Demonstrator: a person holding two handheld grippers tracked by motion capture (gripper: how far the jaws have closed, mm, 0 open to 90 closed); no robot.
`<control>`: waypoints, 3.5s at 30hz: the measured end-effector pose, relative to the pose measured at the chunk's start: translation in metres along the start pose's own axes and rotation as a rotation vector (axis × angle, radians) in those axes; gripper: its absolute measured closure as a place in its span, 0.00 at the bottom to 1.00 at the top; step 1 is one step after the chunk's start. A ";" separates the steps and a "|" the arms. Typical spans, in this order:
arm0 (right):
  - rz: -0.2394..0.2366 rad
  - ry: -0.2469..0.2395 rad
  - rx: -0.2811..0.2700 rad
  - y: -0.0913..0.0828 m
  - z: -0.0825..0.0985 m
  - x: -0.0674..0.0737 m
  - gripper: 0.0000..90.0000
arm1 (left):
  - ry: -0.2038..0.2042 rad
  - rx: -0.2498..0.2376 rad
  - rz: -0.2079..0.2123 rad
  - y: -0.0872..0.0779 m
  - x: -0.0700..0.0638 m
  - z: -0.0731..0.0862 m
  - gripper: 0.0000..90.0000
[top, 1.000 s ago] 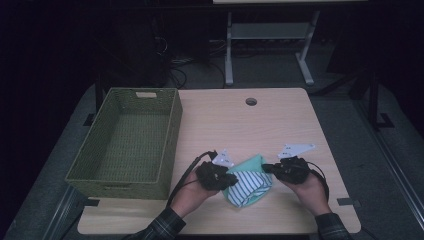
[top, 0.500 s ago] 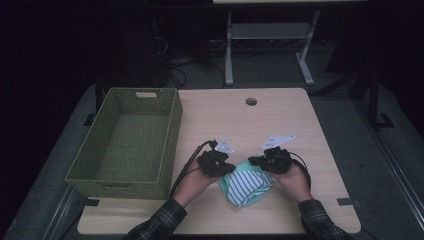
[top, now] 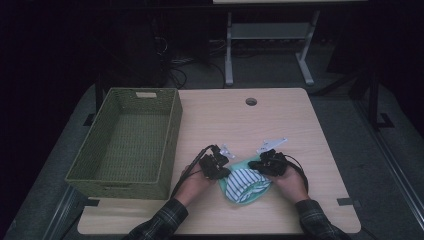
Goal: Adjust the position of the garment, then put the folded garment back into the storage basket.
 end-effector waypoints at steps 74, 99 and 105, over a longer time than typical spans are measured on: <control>0.183 0.119 -0.113 -0.056 0.053 -0.034 0.43 | -0.084 -0.155 0.045 -0.037 0.004 -0.025 0.56; 0.258 0.177 -0.104 -0.050 0.067 -0.052 0.17 | -0.010 -0.035 0.061 0.005 -0.037 -0.009 0.27; 0.258 0.178 -0.104 -0.050 0.067 -0.052 0.17 | 0.013 -0.022 0.063 0.009 -0.037 -0.007 0.26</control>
Point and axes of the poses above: each handheld gripper's, and its own axes: y roughly forward along the jaws, z roughly out of its underside, x roughly to its left, the point moved 4 cm from there along y, roughly forward along the jaws, and after that the axes turned 2 degrees about -z, right-handed, at the moved point
